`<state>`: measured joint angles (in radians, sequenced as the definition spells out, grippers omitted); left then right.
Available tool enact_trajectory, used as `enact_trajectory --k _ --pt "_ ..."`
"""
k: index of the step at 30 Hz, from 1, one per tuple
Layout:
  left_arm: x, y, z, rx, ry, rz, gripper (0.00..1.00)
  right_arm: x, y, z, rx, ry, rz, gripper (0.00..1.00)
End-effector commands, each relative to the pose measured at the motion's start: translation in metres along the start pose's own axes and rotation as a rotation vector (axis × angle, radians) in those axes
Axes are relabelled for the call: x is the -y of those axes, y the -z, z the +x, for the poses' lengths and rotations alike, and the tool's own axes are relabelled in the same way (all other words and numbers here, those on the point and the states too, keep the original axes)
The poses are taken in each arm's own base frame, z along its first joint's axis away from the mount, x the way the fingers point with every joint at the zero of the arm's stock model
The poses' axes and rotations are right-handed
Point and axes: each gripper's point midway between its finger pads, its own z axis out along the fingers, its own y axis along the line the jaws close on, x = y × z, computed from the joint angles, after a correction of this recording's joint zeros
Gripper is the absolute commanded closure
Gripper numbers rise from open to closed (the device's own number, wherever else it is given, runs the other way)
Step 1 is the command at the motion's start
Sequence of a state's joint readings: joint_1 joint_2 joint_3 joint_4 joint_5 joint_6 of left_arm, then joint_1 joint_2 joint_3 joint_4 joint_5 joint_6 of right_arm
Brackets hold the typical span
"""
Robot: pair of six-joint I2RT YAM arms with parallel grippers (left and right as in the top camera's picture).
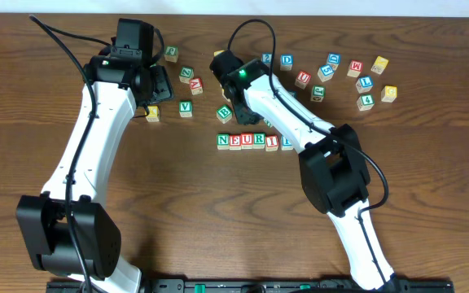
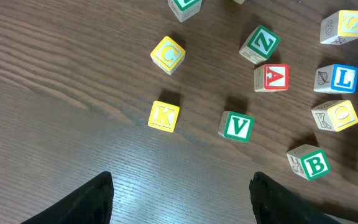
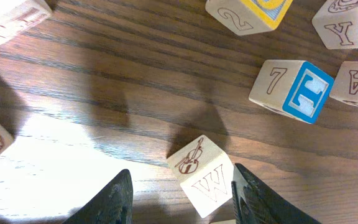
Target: Spell out NEURIPS
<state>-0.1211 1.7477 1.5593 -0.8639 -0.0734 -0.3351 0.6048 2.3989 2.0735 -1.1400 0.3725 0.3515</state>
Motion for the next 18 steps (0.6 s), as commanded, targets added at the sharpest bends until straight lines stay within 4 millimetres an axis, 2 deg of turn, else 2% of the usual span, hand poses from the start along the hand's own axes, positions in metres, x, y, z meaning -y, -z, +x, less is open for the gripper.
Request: enact_trajectory --k 1,5,7,9,11,18 --pt "0.0 -0.002 -0.003 -0.002 -0.01 -0.001 0.31 -0.008 -0.002 -0.001 -0.007 0.003 -0.029 0.55" --pt "0.0 -0.002 -0.003 -0.001 -0.01 -0.001 0.31 -0.011 -0.002 0.003 -0.025 0.005 -0.051 0.6" --pt "0.0 -0.002 -0.003 -0.002 -0.01 -0.001 0.3 -0.009 -0.003 0.007 -0.049 0.004 -0.06 0.71" --pt "0.0 -0.002 -0.003 -0.002 -0.01 -0.001 0.31 -0.005 -0.004 0.01 -0.071 0.0 -0.063 0.9" --pt "0.0 -0.002 -0.003 -0.002 -0.01 -0.001 0.3 -0.003 -0.006 0.012 -0.083 -0.007 -0.07 0.98" --pt "0.0 -0.002 -0.003 -0.002 -0.01 -0.001 0.3 0.005 -0.012 0.008 -0.079 -0.046 -0.068 0.99"
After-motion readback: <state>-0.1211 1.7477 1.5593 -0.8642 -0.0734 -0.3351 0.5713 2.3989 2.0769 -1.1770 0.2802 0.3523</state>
